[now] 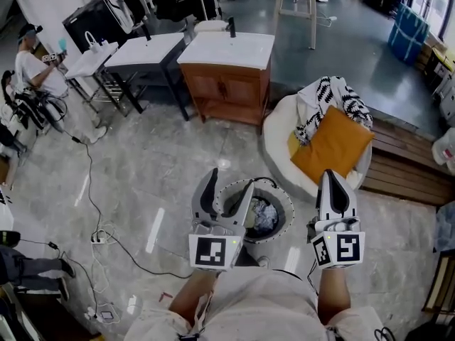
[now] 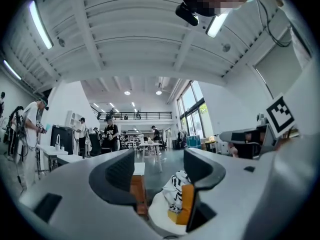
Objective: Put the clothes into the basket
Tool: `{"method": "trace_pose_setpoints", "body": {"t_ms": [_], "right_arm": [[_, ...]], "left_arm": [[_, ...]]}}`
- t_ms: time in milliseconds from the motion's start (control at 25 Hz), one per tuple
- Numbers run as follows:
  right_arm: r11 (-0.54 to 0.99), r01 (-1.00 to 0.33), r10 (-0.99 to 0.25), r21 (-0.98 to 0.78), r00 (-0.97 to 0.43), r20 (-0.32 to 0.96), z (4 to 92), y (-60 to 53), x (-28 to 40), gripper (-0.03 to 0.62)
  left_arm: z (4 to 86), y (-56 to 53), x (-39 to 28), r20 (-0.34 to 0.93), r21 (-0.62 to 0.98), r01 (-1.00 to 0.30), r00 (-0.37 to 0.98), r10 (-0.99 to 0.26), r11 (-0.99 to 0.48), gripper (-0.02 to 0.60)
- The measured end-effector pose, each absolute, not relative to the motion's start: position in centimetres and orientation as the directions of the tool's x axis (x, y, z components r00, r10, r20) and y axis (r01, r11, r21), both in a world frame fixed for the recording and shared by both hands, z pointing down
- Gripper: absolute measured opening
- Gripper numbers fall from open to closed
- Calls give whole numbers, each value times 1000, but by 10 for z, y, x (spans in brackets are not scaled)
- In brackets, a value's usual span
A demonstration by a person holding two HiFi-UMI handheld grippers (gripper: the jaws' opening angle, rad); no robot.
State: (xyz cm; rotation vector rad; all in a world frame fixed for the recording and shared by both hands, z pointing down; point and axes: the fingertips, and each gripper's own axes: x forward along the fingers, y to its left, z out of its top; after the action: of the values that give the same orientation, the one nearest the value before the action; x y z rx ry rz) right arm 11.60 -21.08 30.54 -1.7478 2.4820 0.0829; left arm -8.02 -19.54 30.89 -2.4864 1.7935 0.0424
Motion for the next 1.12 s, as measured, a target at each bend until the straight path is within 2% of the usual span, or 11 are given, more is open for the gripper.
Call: {"method": "trace_pose_setpoints", "body": {"t_ms": [160,240,320,400,440,1120], "right_arm": [[336,-942,-936,-18,-332,-121,303,-209,117,-12],[338,-941,-935,-16,-334,-122,302,-207,116,-12],[341,-940,-934,-12,-337,-122,303,-205,114,-12],[340,-941,-934,-5,-337,-119,304,-204,112,-12],[338,-941,-935,-1,-336,-118,304,-204,111,-12],[369,-928,-922,51,-372,-108,310,-203,102,-12]], "left_arm": [[311,-195,-81,-44,-43,-950,311,-949,-309,285],[312,-195,-82,-40,-42,-952,306,-951,-304,248],[311,-192,-84,-52,-44,-955,296,-954,-294,172],[310,-191,-85,-58,-44,-955,297,-953,-294,51],[310,-191,-85,-57,-42,-953,303,-951,-301,13],[315,-191,-85,-47,-35,-955,296,-954,-294,5]]}}
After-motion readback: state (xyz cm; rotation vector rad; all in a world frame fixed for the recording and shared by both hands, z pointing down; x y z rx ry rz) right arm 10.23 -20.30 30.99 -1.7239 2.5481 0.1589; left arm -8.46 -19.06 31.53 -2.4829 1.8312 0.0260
